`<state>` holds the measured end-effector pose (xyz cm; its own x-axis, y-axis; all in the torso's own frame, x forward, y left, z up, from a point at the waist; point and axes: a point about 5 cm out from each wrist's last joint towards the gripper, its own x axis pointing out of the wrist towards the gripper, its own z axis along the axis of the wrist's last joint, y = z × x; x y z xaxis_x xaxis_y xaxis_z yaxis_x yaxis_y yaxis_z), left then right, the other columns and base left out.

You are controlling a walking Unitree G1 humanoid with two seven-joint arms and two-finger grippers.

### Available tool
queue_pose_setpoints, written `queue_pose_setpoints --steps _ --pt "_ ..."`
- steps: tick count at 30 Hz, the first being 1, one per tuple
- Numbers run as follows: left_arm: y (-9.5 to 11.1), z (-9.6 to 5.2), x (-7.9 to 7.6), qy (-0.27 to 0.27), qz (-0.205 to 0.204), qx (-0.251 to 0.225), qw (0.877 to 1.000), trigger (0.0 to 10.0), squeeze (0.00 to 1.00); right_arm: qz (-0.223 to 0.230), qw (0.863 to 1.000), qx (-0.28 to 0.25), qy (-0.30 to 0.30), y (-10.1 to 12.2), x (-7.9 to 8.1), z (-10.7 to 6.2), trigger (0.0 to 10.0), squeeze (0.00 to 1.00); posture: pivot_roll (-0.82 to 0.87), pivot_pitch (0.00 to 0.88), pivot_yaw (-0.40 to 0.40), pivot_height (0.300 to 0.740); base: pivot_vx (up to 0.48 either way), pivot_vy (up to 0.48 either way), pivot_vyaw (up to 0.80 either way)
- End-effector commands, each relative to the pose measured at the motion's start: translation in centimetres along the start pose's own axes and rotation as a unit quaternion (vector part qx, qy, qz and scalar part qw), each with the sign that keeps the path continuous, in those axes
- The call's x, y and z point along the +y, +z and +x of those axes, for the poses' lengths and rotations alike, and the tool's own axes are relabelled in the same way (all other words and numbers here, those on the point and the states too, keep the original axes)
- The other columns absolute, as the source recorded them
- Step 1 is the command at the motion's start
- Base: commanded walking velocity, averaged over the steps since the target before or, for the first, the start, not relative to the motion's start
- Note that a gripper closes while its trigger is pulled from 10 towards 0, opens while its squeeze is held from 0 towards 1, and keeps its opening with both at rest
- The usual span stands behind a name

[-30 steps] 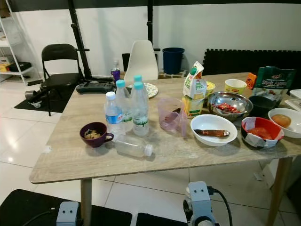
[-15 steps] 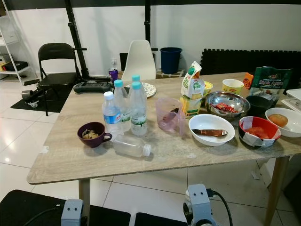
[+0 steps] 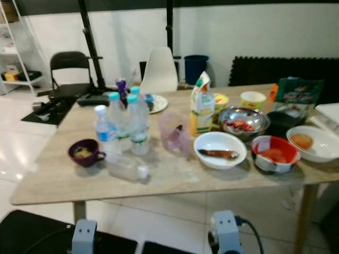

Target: Restocking fridge

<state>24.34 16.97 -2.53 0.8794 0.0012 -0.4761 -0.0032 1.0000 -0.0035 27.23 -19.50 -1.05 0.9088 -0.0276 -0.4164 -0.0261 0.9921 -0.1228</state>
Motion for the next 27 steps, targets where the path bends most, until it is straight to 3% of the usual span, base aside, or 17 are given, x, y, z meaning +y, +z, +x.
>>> queue_pose_setpoints --steps 1,10,27 --pt "-0.56 -0.20 -0.06 -0.003 0.006 0.010 1.000 10.0 0.00 -0.002 1.000 0.002 -0.001 -0.33 -0.07 -0.18 10.0 0.00 0.01 0.116 0.035 0.740 0.000 -0.480 0.00" --pt "-0.62 -0.29 -0.16 -0.008 0.011 0.009 1.000 10.0 0.00 -0.001 1.000 0.002 0.002 -0.48 0.20 -0.24 10.0 0.00 0.01 0.116 0.038 0.740 0.000 -0.463 0.00" --pt "-0.31 -0.23 -0.42 -0.014 -0.012 -0.001 1.000 10.0 0.00 0.000 1.000 -0.004 0.003 -0.25 0.25 -0.17 10.0 0.00 0.01 0.111 0.039 0.740 0.000 0.016 0.00"
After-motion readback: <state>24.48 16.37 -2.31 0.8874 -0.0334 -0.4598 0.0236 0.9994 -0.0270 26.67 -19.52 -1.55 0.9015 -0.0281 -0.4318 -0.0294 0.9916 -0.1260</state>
